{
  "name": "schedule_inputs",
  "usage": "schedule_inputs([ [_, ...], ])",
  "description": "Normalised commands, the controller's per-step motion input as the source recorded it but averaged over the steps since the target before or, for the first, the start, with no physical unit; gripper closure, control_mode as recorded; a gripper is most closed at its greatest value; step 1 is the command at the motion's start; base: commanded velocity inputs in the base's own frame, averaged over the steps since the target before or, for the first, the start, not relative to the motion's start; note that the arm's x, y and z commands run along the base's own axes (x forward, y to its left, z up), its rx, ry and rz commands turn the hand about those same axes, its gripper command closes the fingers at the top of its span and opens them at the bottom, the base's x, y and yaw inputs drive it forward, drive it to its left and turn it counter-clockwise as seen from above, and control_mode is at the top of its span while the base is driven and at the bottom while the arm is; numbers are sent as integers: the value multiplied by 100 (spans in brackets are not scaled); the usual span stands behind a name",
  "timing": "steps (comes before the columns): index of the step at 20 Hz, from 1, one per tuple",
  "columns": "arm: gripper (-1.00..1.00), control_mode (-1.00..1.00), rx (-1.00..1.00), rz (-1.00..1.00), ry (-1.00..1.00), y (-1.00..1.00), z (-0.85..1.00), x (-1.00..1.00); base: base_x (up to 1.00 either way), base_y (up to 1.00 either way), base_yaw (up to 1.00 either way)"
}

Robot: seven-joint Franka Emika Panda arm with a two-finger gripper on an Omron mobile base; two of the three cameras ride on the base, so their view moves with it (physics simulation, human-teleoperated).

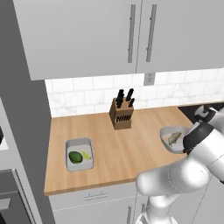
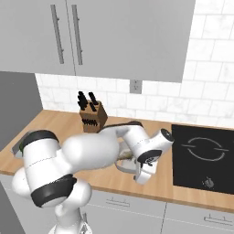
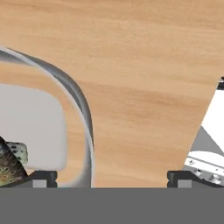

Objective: Take the meat container that has the fish and place it on the second highest rack of the freezer. Then take the vegetable container that has the lemon wedge and avocado and place it on the highest rack of the freezer.

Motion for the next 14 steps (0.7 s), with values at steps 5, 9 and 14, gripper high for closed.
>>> schedule_inputs([
  [5, -100, -100, 0, -5, 6, 0, -23, 0, 0, 0, 0],
  [9, -100, -100, 0, -5, 3, 0, -17, 0, 0, 0, 0],
  [14, -100, -100, 0, -4, 0, 0, -12, 0, 0, 0, 0],
])
